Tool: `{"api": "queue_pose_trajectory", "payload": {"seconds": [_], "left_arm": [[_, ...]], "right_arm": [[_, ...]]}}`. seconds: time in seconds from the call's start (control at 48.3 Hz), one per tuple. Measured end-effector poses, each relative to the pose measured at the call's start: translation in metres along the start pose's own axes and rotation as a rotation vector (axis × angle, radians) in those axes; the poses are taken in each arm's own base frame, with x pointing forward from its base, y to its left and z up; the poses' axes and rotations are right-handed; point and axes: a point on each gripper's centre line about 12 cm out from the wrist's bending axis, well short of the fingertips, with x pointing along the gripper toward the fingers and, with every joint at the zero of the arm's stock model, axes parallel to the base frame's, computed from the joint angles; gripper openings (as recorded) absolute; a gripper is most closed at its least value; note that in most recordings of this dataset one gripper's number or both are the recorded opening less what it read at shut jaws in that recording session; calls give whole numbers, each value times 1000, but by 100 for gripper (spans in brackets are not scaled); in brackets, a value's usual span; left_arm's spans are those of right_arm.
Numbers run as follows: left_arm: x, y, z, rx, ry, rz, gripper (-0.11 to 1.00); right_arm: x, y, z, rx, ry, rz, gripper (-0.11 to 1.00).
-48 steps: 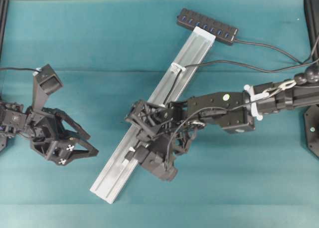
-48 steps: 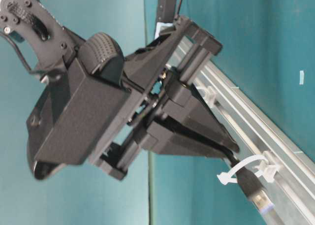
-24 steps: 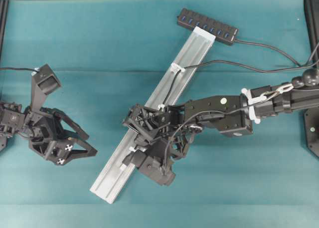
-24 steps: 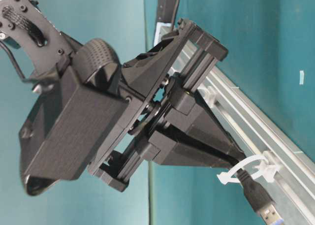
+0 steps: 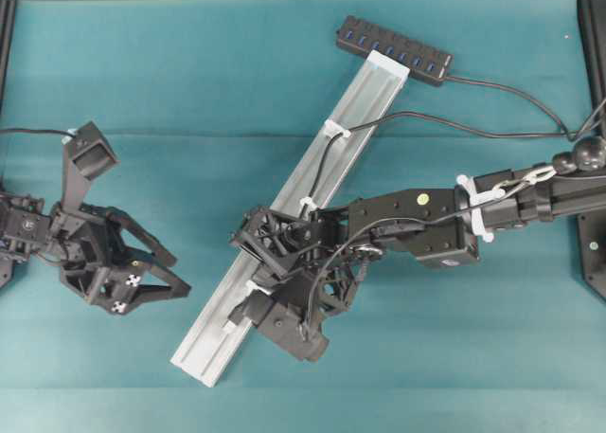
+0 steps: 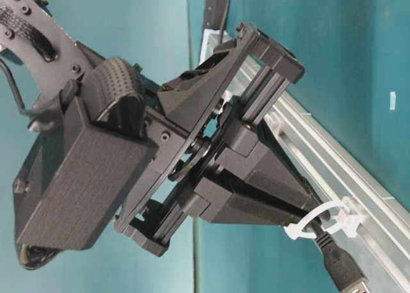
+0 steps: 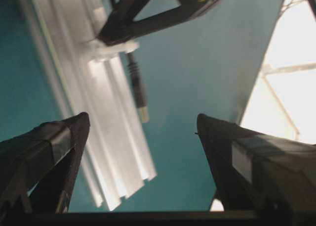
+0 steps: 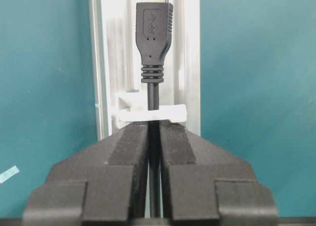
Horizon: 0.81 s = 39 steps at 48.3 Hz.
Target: Pass the USB cable through three rings with both arms.
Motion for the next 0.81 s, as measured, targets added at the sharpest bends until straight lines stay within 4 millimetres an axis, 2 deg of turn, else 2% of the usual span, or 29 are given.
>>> {"api": "queue_pose_trajectory", "payload": {"seconds": [0.228,0.435,0.6,0.807], "left_arm": [[19,-9,-8,17,22,-33,94],[43,-10,-15,28,52,-16,94],[62,0,-22,28,83,32,94],[76,12,-31,29,110,74,94]], "right_arm": [[0,0,-1,3,2,1,6],[0,-1,-2,10,3,-1,6],[0,-2,-2,13,3,-1,6],[0,-2,-2,13,3,-2,6]]}}
